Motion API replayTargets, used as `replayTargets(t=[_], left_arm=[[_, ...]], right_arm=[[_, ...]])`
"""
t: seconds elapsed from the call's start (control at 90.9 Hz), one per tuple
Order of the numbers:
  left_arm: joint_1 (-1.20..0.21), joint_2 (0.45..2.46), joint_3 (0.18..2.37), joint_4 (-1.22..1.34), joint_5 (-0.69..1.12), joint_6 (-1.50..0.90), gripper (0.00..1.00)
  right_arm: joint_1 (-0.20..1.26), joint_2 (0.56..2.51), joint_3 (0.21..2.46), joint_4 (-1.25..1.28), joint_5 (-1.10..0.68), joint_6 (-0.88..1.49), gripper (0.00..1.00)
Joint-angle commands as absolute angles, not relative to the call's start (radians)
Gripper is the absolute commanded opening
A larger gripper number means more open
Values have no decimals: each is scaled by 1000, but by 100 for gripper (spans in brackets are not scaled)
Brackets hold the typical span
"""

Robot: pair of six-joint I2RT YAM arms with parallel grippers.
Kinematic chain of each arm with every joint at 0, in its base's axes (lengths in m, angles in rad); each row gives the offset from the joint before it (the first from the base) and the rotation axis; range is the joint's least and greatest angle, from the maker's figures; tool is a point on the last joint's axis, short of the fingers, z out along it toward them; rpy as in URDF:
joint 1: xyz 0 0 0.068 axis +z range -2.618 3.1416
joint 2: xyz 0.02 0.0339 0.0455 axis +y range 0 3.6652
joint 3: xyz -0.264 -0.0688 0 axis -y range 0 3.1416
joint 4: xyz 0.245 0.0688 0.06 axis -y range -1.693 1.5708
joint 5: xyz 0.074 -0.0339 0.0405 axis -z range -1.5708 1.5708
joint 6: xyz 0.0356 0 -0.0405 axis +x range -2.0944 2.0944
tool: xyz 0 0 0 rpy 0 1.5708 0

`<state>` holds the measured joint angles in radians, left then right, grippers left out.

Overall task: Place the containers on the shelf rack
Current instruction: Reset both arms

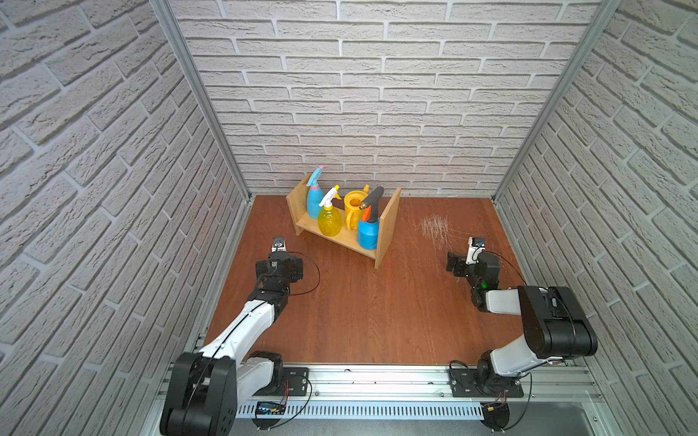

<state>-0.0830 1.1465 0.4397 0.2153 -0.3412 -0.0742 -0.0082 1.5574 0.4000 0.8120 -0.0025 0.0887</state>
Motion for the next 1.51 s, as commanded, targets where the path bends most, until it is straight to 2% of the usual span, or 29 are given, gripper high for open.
replayTargets(t=[0.0,0.165,0.209,0.253,0.319,0.649,0.715,0.792,0.935,1.1,1.496], left_arm=[[-26,1287,340,667,-210,-45,98],[73,1564,298,1089,7,-24,98],[104,1528,337,950,26,-53,98],[106,1554,353,961,16,-62,98],[98,1542,403,839,-11,-61,98],[76,1542,388,872,-41,-45,98],[58,1532,351,919,-61,-29,98],[22,1536,258,1100,-98,2,98],[4,1565,137,1362,-49,39,98],[2,1549,156,1312,-57,40,98],[0,1568,124,1388,-31,51,98]], right_arm=[[0,1541,416,831,18,73,99],[1,1540,419,824,20,71,99],[3,1539,419,821,20,70,99],[4,1540,421,820,23,68,99],[7,1539,420,818,27,66,99],[7,1539,421,818,28,66,99],[7,1539,420,819,28,67,99],[7,1540,423,817,28,66,99],[9,1540,423,814,30,64,99],[11,1540,423,815,31,65,99],[10,1540,423,817,31,65,99]])
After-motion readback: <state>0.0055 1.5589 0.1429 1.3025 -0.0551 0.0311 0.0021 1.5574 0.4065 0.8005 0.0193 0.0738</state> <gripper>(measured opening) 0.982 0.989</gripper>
